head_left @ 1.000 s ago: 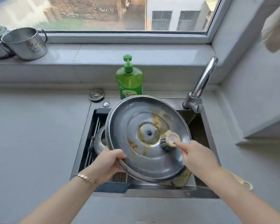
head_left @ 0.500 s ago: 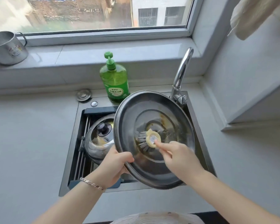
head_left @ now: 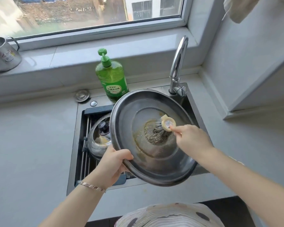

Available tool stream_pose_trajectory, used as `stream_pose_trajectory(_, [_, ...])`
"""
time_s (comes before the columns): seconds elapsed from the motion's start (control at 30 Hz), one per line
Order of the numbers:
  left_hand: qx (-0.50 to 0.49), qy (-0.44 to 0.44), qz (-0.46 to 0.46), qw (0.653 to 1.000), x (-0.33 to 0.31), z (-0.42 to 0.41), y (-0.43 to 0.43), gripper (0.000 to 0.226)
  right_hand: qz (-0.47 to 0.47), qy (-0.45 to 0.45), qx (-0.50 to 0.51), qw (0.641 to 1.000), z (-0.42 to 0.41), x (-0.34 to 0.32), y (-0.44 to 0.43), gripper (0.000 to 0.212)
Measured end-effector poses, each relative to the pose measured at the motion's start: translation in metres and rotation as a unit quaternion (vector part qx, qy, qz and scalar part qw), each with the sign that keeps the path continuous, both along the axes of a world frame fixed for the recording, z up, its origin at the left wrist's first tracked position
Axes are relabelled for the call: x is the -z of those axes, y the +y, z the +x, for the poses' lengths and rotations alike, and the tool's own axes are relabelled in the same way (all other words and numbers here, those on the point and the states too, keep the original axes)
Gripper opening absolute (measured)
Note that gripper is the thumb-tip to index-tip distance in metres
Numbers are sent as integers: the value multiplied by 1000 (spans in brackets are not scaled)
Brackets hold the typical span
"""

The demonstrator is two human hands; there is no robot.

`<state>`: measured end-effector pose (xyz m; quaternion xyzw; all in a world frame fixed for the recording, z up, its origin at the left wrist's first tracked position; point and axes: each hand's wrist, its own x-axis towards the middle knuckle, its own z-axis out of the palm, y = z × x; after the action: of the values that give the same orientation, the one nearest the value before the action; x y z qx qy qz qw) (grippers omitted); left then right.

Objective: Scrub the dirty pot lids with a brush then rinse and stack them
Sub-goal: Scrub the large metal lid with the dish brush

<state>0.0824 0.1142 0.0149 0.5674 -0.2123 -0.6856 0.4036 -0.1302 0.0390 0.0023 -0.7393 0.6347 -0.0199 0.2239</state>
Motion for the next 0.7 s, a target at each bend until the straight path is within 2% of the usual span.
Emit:
stream_pose_trajectory(0.17, [43, -69, -12, 997, 1, -3, 0, 58, 31, -92, -72, 993, 16, -3, 33, 35])
stream_pose_trajectory(0.3, [38, -60, -27, 997, -3, 2, -7, 63, -14, -82, 16, 996, -2, 6, 12, 35])
stream_pose_trajectory(0.43, [55, -59, -26, 996, -4, -3, -5, 59, -20, -102, -71, 992, 12, -7, 40, 38])
stream_pose_trajectory(0.47, [62, -57, -26, 996, -3, -4, -4, 59, -25, -102, -68, 992, 12, -6, 34, 37])
stream_pose_trajectory(0.6, [71, -55, -33, 995, -4, -2, -4, 58, -10, -40, 51, 998, -11, 4, -1, 35])
stream_pose_trajectory(0.67, [79, -70, -34, 994, -4, -2, -4, 57, 13, -24, 27, 999, -10, 2, 12, 35])
stream_pose_trajectory(0.7, [86, -75, -31, 993, -3, -3, -3, 56, 14, -47, -1, 999, -2, 0, 23, 35])
